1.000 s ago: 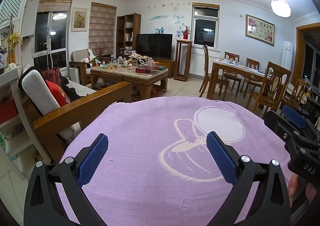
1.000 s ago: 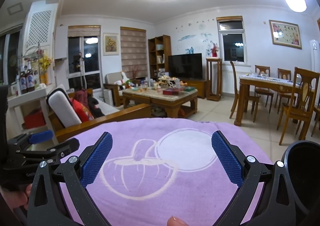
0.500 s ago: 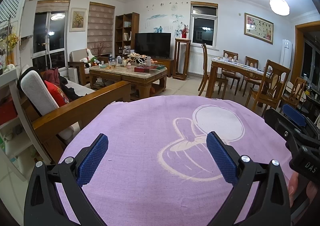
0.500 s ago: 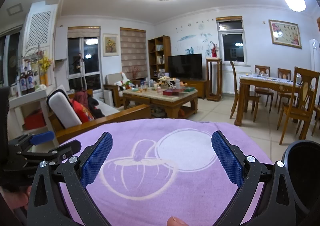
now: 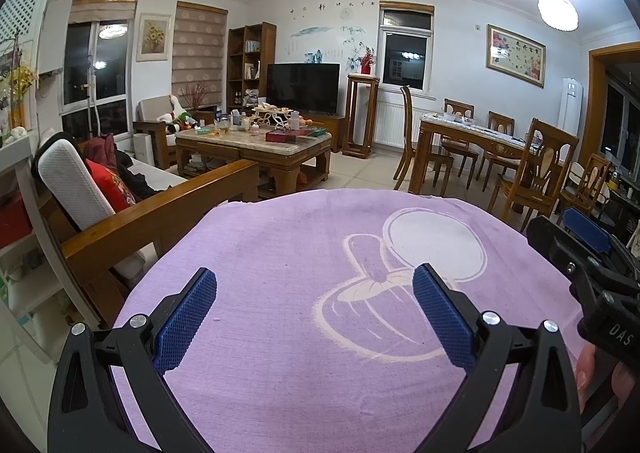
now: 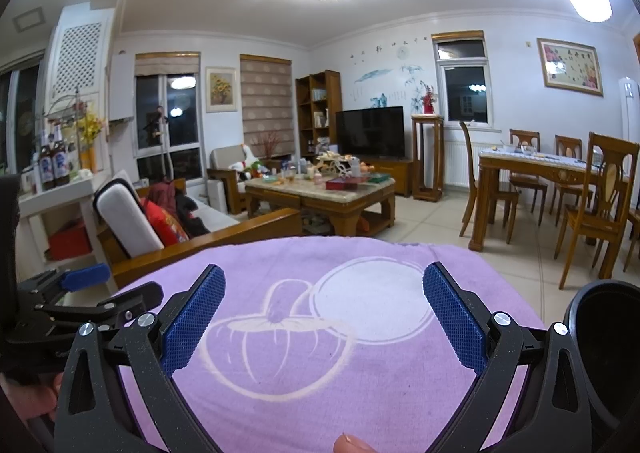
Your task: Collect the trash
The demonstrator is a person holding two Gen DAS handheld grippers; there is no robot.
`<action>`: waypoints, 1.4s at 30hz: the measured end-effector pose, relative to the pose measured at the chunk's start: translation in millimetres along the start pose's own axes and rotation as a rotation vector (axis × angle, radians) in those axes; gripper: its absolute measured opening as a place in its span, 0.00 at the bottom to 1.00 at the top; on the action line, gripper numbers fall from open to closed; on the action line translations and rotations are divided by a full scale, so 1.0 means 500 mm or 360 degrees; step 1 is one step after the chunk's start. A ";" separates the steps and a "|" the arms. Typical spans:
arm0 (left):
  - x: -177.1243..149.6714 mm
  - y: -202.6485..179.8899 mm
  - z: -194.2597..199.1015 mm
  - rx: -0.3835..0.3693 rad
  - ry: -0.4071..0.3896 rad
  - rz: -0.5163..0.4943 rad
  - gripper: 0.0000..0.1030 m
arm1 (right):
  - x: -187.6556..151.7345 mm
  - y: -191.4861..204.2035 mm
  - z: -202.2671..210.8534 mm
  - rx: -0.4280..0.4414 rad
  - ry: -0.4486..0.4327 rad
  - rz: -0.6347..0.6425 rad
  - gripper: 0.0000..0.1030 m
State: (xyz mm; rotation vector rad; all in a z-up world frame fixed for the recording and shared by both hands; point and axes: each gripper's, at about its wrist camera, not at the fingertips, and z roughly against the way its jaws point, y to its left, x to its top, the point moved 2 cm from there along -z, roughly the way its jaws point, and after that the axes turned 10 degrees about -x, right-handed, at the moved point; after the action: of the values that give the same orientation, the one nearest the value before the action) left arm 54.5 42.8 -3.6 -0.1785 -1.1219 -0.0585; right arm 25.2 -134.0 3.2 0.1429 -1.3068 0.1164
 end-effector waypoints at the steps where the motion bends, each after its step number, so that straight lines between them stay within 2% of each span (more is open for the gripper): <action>1: 0.000 -0.001 0.000 0.0000 0.0001 0.0000 0.95 | 0.000 0.000 0.000 0.0000 0.0000 0.0000 0.95; 42: -0.002 -0.018 0.004 -0.0003 0.0011 -0.0003 0.95 | 0.001 0.005 0.001 -0.0001 0.0002 -0.0003 0.95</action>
State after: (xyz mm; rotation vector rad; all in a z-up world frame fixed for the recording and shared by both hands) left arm 51.0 34.3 -2.6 -0.1792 -1.1152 -0.0617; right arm 24.5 -131.8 4.1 0.1437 -1.3052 0.1144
